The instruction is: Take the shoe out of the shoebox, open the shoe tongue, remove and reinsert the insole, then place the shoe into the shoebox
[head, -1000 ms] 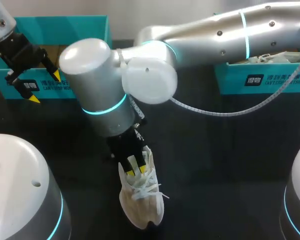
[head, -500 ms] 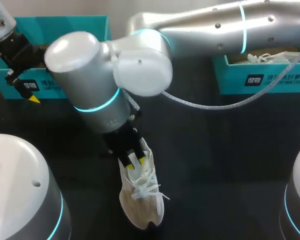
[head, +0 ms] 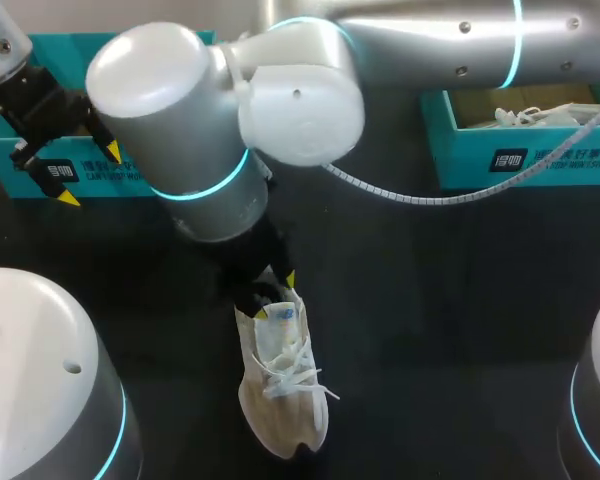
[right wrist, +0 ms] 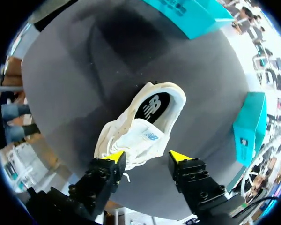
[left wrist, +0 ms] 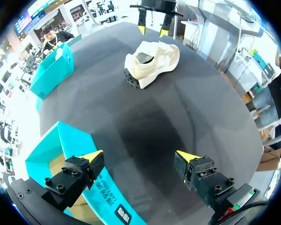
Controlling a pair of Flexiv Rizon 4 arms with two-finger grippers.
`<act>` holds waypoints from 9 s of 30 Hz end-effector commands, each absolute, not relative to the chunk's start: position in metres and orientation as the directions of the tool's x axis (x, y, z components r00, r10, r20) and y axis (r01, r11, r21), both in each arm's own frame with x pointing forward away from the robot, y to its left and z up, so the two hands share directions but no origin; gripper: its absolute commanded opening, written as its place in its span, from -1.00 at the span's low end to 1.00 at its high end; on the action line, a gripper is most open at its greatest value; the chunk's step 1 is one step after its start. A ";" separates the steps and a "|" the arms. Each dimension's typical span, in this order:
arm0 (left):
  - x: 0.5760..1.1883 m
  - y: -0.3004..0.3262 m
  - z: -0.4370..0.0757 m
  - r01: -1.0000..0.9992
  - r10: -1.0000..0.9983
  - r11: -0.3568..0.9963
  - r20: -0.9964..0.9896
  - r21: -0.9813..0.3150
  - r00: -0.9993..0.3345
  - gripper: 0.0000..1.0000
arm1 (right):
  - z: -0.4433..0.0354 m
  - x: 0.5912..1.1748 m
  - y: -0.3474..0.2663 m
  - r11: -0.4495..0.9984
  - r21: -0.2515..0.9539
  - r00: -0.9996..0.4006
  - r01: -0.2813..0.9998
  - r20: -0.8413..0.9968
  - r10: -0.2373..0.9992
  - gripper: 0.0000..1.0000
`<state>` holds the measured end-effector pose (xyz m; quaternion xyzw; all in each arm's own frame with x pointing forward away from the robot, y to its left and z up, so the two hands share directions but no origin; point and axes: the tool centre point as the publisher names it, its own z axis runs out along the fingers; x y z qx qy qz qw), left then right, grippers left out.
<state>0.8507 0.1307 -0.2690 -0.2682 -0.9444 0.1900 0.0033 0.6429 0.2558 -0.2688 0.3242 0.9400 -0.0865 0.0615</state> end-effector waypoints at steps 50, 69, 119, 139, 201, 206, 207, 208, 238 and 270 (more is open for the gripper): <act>0.850 0.131 -0.268 0.506 0.508 0.785 -0.095 -0.358 -0.856 1.00 | -0.328 0.759 0.288 0.982 0.006 -0.972 -0.188 -0.147 -0.185 1.00; 0.850 0.131 -0.268 0.506 0.508 0.785 -0.095 -0.358 -0.856 1.00 | -0.381 0.779 0.282 0.990 0.039 -0.987 -0.138 -0.094 -0.134 1.00; 0.850 0.131 -0.268 0.506 0.508 0.785 -0.095 -0.358 -0.856 1.00 | -0.238 0.804 0.203 0.996 -0.091 -0.968 -0.006 -0.251 -0.029 -1.00; 0.850 0.131 -0.268 0.506 0.508 0.785 -0.095 -0.358 -0.856 1.00 | -0.178 0.836 0.175 0.997 -0.068 -0.963 -0.047 -0.261 -0.063 -1.00; 0.850 0.131 -0.268 0.506 0.508 0.785 -0.095 -0.358 -0.856 1.00 | -0.092 1.216 -0.120 0.993 -0.101 -0.924 -0.060 -0.371 -0.093 -1.00; 0.850 0.131 -0.268 0.506 0.508 0.785 -0.095 -0.358 -0.856 1.00 | -0.093 1.234 -0.130 0.994 -0.092 -0.924 -0.052 -0.373 -0.083 -1.00; 0.850 0.131 -0.268 0.506 0.508 0.785 -0.095 -0.358 -0.856 1.00 | -0.093 1.234 -0.130 0.994 -0.092 -0.924 -0.052 -0.373 -0.083 -1.00; 0.850 0.131 -0.268 0.506 0.508 0.785 -0.095 -0.358 -0.856 1.00 | -0.093 1.234 -0.130 0.994 -0.092 -0.924 -0.052 -0.373 -0.083 -1.00; 0.850 0.131 -0.268 0.506 0.508 0.785 -0.095 -0.358 -0.856 1.00 | -0.122 1.288 -0.215 0.911 -0.011 -0.808 0.413 -0.465 0.361 -1.00; 0.850 0.131 -0.268 0.506 0.508 0.785 -0.095 -0.358 -0.856 1.00 | -0.136 1.220 -0.283 0.250 0.021 -0.214 0.968 -0.447 0.869 -1.00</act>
